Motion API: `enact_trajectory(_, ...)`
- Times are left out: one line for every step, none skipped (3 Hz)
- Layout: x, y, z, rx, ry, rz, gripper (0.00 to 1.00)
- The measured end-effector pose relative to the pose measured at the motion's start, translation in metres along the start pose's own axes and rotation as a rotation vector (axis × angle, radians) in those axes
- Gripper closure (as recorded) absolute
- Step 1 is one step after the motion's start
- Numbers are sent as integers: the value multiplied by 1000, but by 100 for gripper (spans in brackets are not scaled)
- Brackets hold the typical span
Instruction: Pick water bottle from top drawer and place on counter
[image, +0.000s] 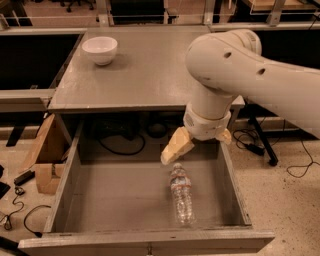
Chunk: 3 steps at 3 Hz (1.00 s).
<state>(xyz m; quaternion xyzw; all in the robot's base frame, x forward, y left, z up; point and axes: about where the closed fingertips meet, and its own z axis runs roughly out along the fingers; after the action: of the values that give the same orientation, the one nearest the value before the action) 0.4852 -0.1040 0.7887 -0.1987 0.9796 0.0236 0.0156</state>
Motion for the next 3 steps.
enact_trajectory(1,7,27,4,-15,26,0)
enact_trajectory(5,11,49,13,-73,31,0)
enact_trajectory(6,15,75,16,-123,15,0)
